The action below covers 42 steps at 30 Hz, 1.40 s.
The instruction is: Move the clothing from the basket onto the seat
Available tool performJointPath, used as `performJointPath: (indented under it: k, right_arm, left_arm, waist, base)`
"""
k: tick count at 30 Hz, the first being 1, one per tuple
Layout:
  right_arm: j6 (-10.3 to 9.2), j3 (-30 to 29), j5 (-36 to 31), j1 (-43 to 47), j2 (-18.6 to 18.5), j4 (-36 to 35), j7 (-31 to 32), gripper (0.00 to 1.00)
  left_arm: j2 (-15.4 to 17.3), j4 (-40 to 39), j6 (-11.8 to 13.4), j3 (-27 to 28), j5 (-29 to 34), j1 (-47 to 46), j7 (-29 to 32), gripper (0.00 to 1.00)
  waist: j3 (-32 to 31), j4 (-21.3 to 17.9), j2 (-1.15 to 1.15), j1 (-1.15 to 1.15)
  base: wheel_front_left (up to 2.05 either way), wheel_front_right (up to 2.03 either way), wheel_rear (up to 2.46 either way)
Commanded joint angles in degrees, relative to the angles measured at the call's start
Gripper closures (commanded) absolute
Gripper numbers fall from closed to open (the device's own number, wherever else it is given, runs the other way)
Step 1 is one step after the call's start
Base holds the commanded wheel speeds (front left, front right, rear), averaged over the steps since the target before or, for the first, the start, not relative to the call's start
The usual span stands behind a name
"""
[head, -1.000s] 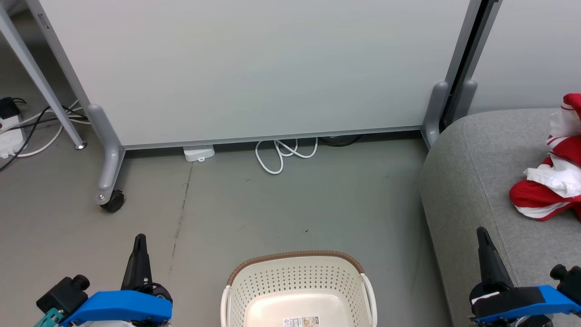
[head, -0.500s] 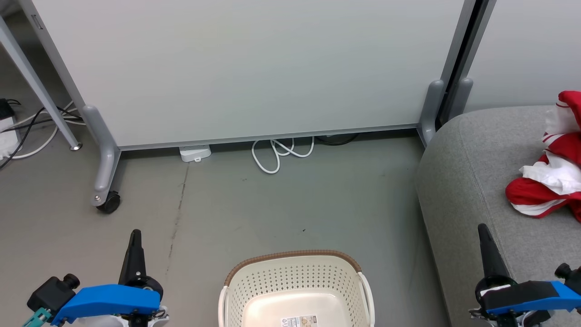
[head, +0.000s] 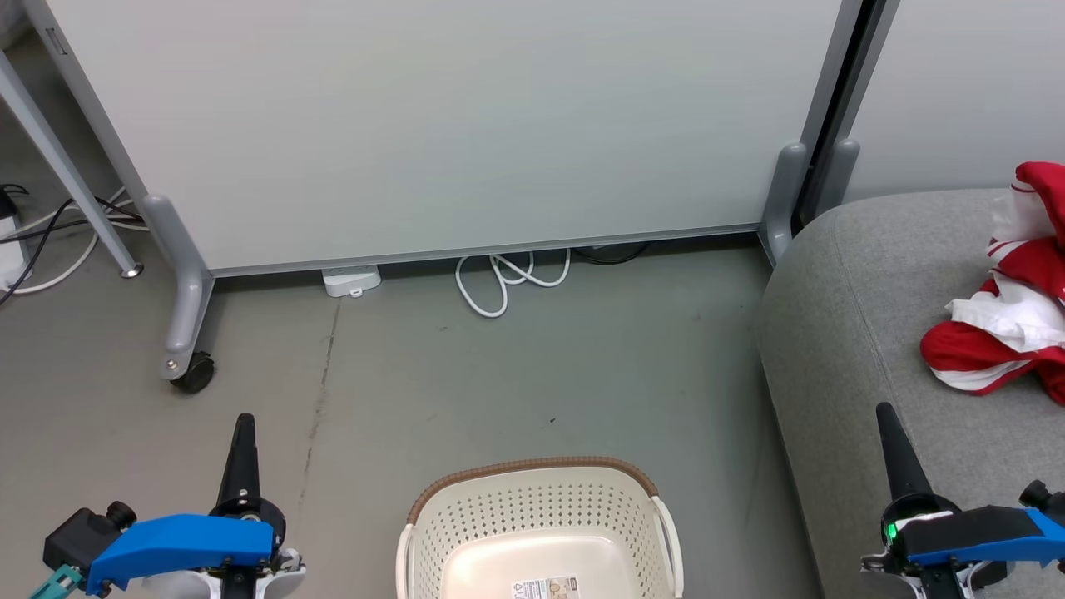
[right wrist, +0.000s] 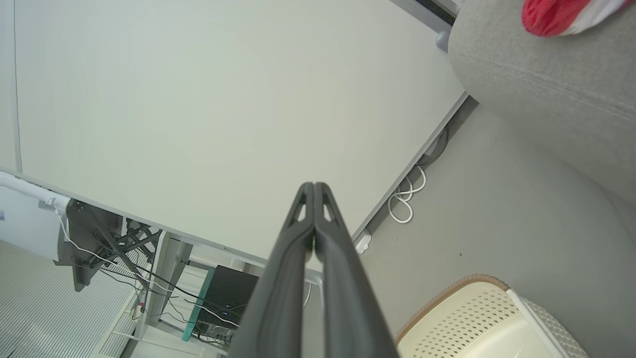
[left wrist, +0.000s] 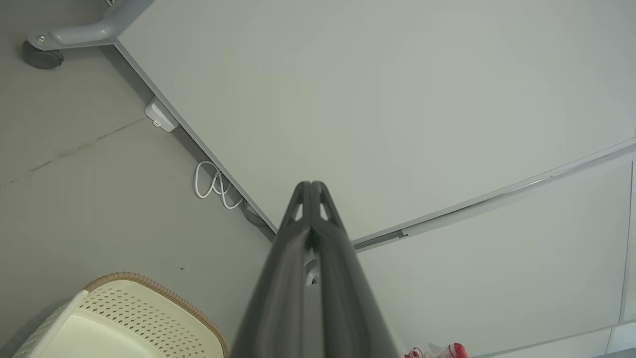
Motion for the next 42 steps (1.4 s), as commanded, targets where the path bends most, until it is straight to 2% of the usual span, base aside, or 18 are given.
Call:
performJointPath:
  k: [1, 42]
  right_arm:
    - [0.03, -0.2, 1.6, -1.4, -0.3, -0.3, 0.4, 1.00]
    - [0.04, -1.1, 22.5, -3.2, -0.3, 0.5, 5.8, 1.00]
  left_arm:
    - [0.1, -0.7, -0.2, 0.5, -1.4, -1.3, 0.3, 1.00]
    - [0.0, -0.9, -0.6, 2.9, -22.3, -2.9, 5.6, 1.00]
  waist:
    - [0.0, -0.1, 0.00, 0.00]
    - [0.5, -1.8, 0.00, 0.00]
  base:
    - [0.00, 0.00, 0.00]
    - [0.00, 0.00, 0.00]
